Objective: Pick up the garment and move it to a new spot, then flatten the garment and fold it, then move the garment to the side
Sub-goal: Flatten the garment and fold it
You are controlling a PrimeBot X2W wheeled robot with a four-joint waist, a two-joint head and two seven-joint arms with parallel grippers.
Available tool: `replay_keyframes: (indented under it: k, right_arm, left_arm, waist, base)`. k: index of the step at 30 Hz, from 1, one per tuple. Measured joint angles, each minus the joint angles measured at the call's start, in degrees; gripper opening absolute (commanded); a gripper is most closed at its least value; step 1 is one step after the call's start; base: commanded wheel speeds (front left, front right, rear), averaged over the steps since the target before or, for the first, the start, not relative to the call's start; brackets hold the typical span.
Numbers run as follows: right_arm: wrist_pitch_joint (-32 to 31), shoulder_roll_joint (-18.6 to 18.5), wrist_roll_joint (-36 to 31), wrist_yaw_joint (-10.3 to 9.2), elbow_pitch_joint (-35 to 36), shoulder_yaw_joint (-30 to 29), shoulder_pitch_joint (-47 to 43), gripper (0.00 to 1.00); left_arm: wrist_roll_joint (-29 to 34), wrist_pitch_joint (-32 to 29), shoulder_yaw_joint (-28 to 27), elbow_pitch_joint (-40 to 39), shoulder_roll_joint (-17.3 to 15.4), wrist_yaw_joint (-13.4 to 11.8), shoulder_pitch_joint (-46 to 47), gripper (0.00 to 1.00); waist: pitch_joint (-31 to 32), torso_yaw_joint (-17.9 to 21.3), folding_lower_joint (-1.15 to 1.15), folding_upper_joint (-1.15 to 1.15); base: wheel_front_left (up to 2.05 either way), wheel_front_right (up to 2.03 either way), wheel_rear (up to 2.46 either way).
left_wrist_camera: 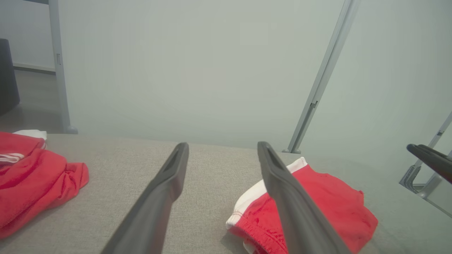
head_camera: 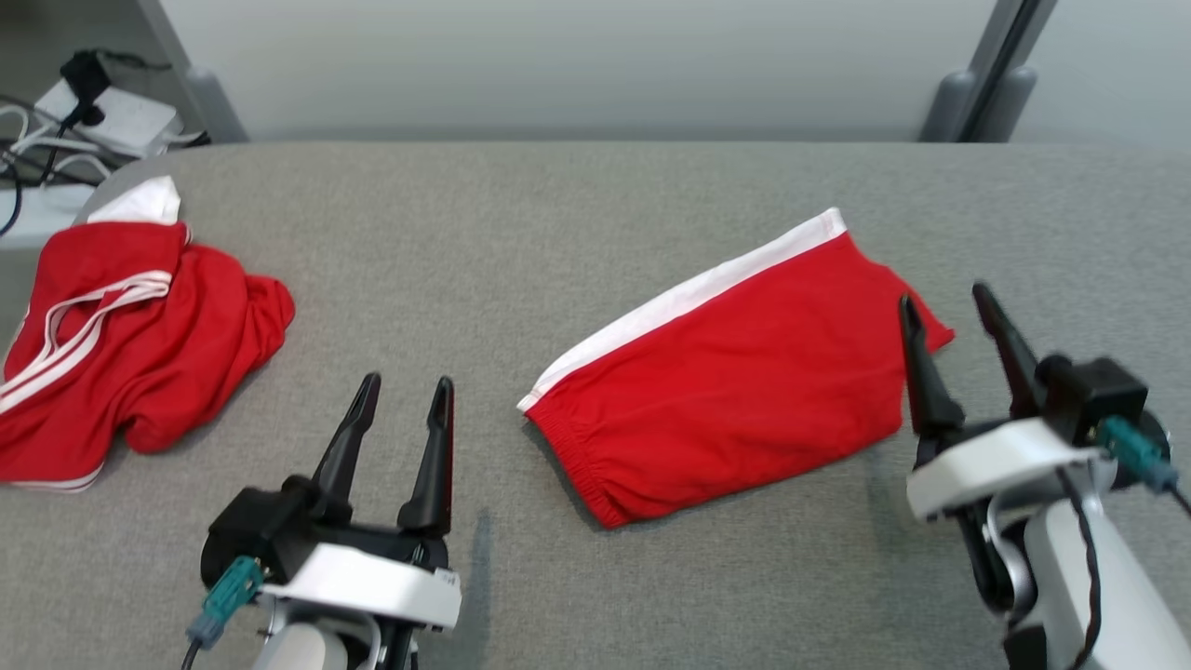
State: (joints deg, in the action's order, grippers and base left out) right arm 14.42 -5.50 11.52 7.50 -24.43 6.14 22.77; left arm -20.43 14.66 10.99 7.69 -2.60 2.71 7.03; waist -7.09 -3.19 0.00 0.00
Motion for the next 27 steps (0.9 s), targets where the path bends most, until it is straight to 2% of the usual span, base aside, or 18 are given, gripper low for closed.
replay_keyframes:
  k: [9,15,21,24,27]
  right_arm:
    - [0.0,1.6,-0.1,0.0,4.4,-2.1,-10.9,1.0]
    - [0.0,1.8,1.5,0.0,3.1,-3.7,-13.0,1.0]
    - [-0.1,1.9,10.6,0.0,-7.4,-5.7,-9.9,1.0]
    - [-2.4,0.9,16.0,-0.01,-14.4,-6.6,-3.5,1.0]
    - [-4.4,-1.3,18.0,-0.01,-20.1,-5.7,3.8,1.0]
  left_arm:
    - [0.9,0.0,-1.5,-2.3,0.0,-0.3,-5.9,1.0]
    - [1.6,0.0,-0.6,-3.1,-0.1,-0.3,-6.9,1.0]
    - [3.3,0.0,1.1,-3.4,-0.1,-0.2,-6.9,1.0]
    - [3.5,0.0,1.3,-3.9,-0.1,-0.2,-6.8,1.0]
    - [3.9,0.0,2.0,-4.2,-0.1,-0.2,-6.4,1.0]
  waist:
    - [4.5,2.9,0.0,0.0]
    - [5.8,3.3,0.0,0.0]
    - [4.5,2.7,0.0,0.0]
    - [3.0,2.2,0.0,0.0]
    - [1.0,1.7,0.0,0.0]
  base:
    - [0.0,0.0,0.0]
    - [0.0,0.0,0.0]
    - [0.0,0.0,0.0]
    - [0.0,0.0,0.0]
    - [0.0,0.0,0.0]
